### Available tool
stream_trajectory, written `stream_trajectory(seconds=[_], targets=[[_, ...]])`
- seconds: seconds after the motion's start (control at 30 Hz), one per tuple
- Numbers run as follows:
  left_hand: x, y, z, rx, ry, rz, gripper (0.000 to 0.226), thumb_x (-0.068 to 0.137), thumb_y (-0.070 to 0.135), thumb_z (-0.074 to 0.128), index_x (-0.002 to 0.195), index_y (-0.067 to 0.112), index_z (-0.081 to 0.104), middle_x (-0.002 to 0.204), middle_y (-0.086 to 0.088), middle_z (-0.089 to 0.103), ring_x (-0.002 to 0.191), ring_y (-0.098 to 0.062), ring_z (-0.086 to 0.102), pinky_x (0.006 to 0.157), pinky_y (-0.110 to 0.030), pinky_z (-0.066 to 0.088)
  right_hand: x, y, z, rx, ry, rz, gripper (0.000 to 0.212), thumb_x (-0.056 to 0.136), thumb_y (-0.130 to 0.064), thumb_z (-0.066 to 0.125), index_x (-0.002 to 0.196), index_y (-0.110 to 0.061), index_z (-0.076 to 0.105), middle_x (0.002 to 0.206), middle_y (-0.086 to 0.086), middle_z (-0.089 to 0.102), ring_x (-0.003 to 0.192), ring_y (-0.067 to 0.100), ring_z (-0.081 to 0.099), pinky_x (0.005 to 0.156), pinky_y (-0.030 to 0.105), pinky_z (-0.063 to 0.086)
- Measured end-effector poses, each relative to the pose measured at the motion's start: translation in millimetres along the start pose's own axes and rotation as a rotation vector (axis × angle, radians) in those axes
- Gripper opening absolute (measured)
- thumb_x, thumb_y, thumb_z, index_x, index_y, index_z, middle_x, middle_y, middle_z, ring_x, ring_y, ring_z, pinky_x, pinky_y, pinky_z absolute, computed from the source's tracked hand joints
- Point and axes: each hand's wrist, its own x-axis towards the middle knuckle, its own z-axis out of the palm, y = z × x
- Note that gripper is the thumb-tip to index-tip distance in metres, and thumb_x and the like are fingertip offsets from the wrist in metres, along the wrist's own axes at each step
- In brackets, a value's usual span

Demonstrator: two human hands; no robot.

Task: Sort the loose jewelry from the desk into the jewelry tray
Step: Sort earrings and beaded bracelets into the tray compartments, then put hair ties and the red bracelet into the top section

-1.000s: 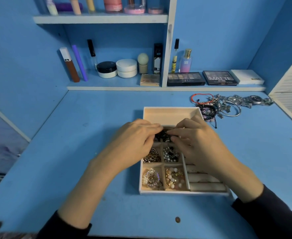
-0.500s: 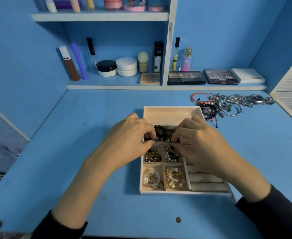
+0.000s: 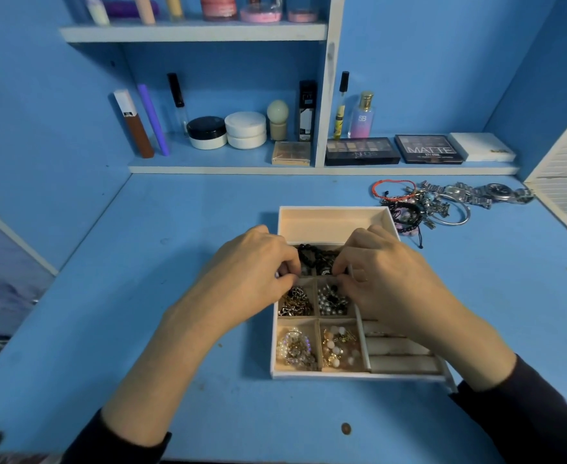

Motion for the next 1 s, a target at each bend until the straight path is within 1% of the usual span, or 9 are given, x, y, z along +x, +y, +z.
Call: stream_trajectory(seconds=[0.13,0.2,0.27,0.37,0.5,0.6,0.7,0.83,1.0], targets=[[4.8,5.6,-2.1,-0.06,0.046,-0.02,0.009,0.085,0.032,0.057,0.091,0.032,0.064,0.075,0.015,0.059,0.079,-0.003,0.04,0.07,-0.026,0.042,-2.3,2.1,-3.7,0.124,0.015,0.007,0.006,0.074,-0.015,0.064,0.078,-0.015,0.067,0.079,0.0,0.06,0.079,0.022,0.054,0.058,0.04,0.049],[12.2,11.9,-3.1,-0.123,0.082,-0.021,0.008,0.086,0.032,0.057,0.089,0.031,0.064,0.073,0.016,0.058,0.075,-0.001,0.044,0.069,-0.025,0.042,-5.1,9.9,-6.5,0.226,0.071,0.061,0.011,0.075,-0.018,0.058,0.08,-0.015,0.067,0.078,-0.001,0.06,0.076,0.017,0.053,0.059,0.036,0.048],[23.5,20.2,-2.6,-0.178,0.108,0.003,0.01,0.086,0.031,0.057,0.089,0.029,0.066,0.074,0.017,0.058,0.074,0.001,0.047,0.071,-0.024,0.044,-8.5,22.2,-9.8,0.318,0.138,0.143,0.01,0.076,-0.017,0.057,0.079,-0.017,0.067,0.075,-0.004,0.058,0.071,0.009,0.051,0.061,0.024,0.044],[45.4,35.0,1.7,-0.192,0.13,0.067,0.011,0.088,0.029,0.055,0.092,0.028,0.066,0.08,0.017,0.055,0.082,-0.002,0.046,0.077,-0.025,0.042,-14.9,47.9,-14.4,0.441,0.282,0.33,0.018,0.08,-0.004,0.06,0.078,-0.02,0.067,0.072,-0.006,0.063,0.066,0.004,0.054,0.058,0.01,0.038],[82.7,56.1,12.8,-0.194,0.171,0.109,0.017,0.091,0.023,0.053,0.102,0.024,0.066,0.092,0.009,0.06,0.092,-0.005,0.044,0.079,-0.024,0.039,-17.9,87.7,-14.0,0.702,0.466,0.671,0.025,0.083,-0.006,0.057,0.076,-0.028,0.065,0.069,0.004,0.064,0.06,0.012,0.052,0.059,0.026,0.041],[111.8,70.0,25.5,-0.169,0.135,0.116,0.019,0.091,0.021,0.053,0.103,0.02,0.067,0.101,0.004,0.066,0.102,-0.014,0.049,0.084,-0.031,0.045,-15.2,103.7,-13.7,0.894,0.529,0.847,0.025,0.086,-0.002,0.054,0.079,-0.022,0.065,0.062,-0.001,0.06,0.052,0.006,0.048,0.053,0.02,0.039],[132.7,82.7,37.5,-0.131,0.112,0.117,0.018,0.09,0.024,0.056,0.097,0.017,0.071,0.096,0.0,0.068,0.102,-0.02,0.047,0.078,-0.032,0.045,-15.1,106.2,-12.5,0.939,0.543,0.877,0.023,0.087,0.002,0.051,0.082,-0.016,0.064,0.062,0.001,0.058,0.046,0.003,0.047,0.046,0.014,0.039],[147.3,96.7,46.2,-0.035,0.081,0.102,0.022,0.086,0.035,0.06,0.09,0.016,0.073,0.091,-0.003,0.065,0.1,-0.024,0.046,0.073,-0.03,0.037,-15.6,106.9,-7.5,0.845,0.523,0.856,0.024,0.085,-0.002,0.053,0.079,-0.022,0.064,0.059,0.001,0.056,0.052,0.013,0.047,0.053,0.026,0.04],[151.9,103.2,46.3,-0.124,0.039,0.019,0.01,0.08,0.025,0.066,0.083,0.018,0.072,0.087,0.0,0.07,0.095,-0.021,0.057,0.067,-0.025,0.038,-15.2,108.5,-3.9,0.784,0.492,0.833,0.022,0.084,-0.006,0.054,0.078,-0.025,0.064,0.061,0.002,0.058,0.058,0.019,0.049,0.06,0.035,0.041]])
